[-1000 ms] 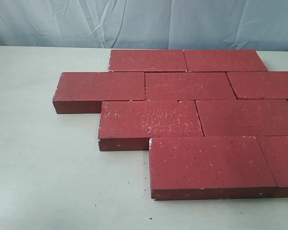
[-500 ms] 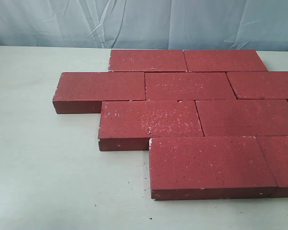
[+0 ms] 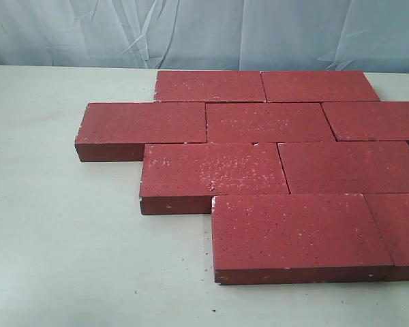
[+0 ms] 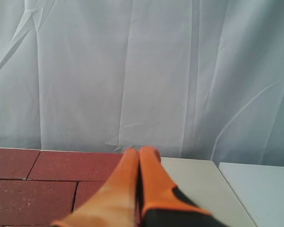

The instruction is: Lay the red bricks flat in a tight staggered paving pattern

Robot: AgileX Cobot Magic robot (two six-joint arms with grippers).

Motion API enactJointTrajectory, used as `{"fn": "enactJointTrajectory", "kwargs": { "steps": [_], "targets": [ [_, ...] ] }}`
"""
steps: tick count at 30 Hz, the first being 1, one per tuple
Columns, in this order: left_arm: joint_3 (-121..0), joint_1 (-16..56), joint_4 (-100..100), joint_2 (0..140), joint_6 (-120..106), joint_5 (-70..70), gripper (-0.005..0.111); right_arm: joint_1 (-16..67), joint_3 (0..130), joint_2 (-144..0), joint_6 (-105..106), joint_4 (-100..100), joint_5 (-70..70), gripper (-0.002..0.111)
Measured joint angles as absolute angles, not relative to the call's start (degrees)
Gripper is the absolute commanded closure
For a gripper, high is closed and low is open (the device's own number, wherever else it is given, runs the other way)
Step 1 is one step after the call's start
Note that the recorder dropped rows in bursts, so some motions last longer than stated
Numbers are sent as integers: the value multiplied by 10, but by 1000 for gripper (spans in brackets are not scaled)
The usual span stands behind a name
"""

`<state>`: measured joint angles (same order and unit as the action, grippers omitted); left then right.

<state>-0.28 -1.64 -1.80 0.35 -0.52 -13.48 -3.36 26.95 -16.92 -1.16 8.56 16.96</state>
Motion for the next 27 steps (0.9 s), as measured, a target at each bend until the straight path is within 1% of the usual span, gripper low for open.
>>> {"fn": "enactJointTrajectory", "kwargs": {
  "steps": [12,22,27],
  "targets": [
    [-3,-16,-18,4,-5,-135,107,-37,111,-111,-12,84,46,109],
    [-3,-16,-18,4,-5,-135,107,-37,23,-65,-14,73,32,109],
    [-3,-16,-18,4,-5,-135,107,-37,3,-27,-14,68,34,109]
  ]
}}
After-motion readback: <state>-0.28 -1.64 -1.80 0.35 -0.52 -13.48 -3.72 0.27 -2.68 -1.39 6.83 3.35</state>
